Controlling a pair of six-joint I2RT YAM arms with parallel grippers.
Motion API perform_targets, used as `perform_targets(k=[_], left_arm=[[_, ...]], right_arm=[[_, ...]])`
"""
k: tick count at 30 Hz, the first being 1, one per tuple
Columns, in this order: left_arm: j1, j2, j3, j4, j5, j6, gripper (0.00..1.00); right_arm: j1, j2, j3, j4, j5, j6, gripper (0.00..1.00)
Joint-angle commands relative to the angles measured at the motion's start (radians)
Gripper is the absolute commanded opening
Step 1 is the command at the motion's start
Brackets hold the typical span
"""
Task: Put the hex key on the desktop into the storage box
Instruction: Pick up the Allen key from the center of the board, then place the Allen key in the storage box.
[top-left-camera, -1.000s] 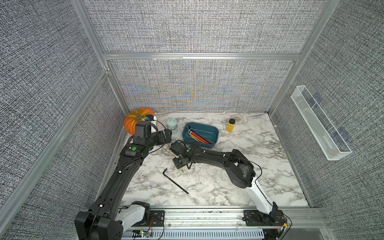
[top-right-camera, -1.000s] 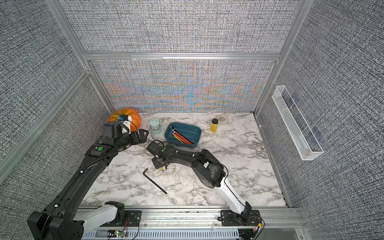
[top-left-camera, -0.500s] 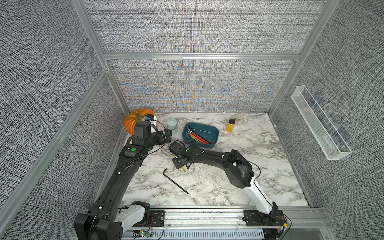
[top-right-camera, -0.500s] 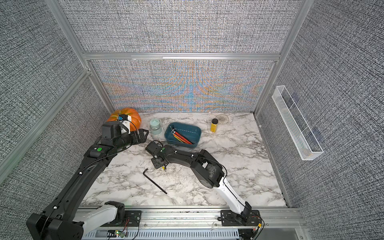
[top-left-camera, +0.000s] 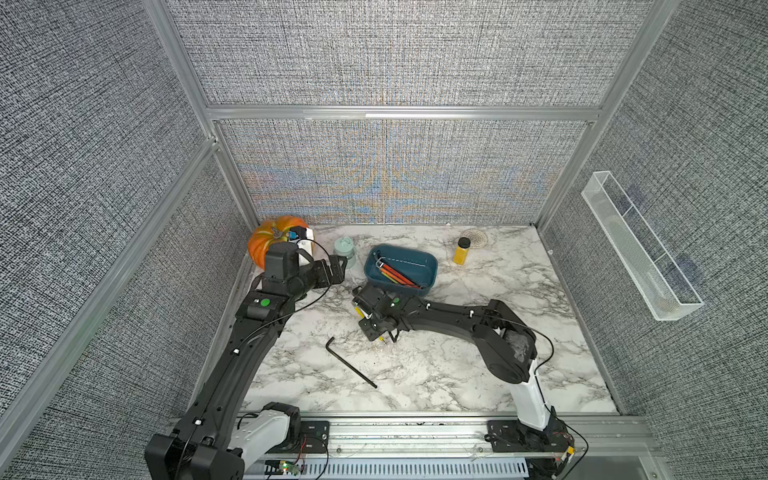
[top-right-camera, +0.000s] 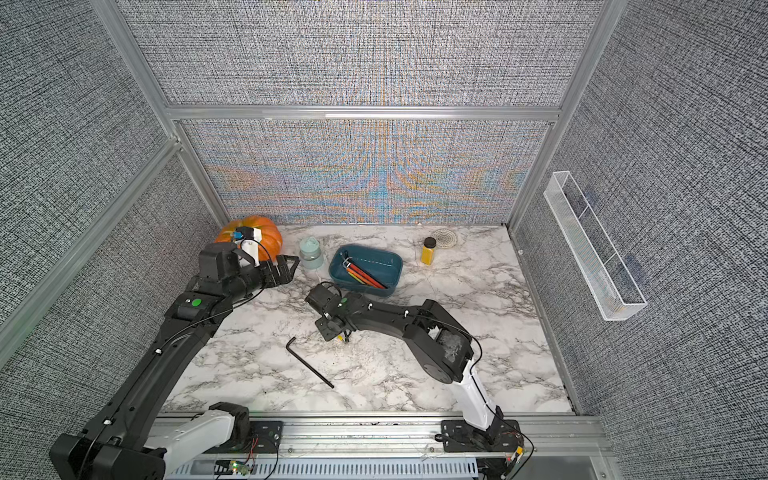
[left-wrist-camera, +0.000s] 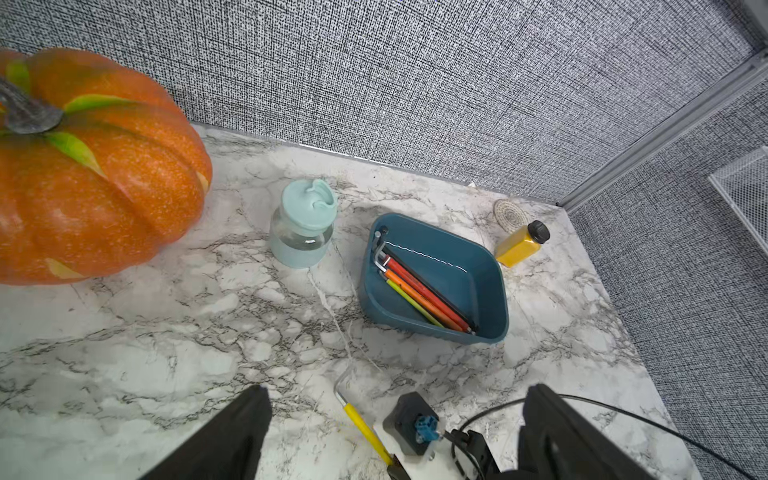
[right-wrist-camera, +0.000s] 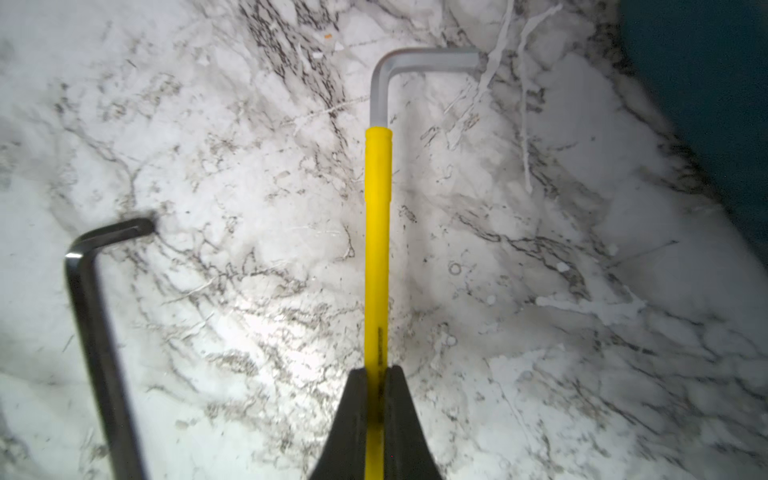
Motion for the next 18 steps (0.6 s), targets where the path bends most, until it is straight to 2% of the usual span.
perform_targets(k=[1, 7, 11, 15, 18], left_arm=[[0.001, -0.007, 0.013, 0.025, -0.003, 0.0, 1.0], [-0.001, -0.009, 0.022, 0.014, -0.01, 0.005, 1.0], [-0.001, 0.001, 0.026, 0.016, 0.001, 0.006, 1.0], [0.0, 0.017, 0.018, 0.043, 0.044, 0.008, 1.0], [-0.001, 0.025, 0.019, 0.039, 0.027, 0.016, 1.0]], right_arm=[[-0.007, -0.056, -0.054, 0.102, -0.024, -0.035, 0.0], [-0.033, -0.182, -0.164, 0.16, 0.0, -0.086, 0.0], [-0.11, -0.262, -0.197, 0.152, 0.02, -0.144, 0.0], [-0.21, -0.282, -0.129, 0.094, 0.039, -0.235, 0.0], [-0.264, -0.246, -0.042, 0.05, 0.055, -0.289, 0.0]])
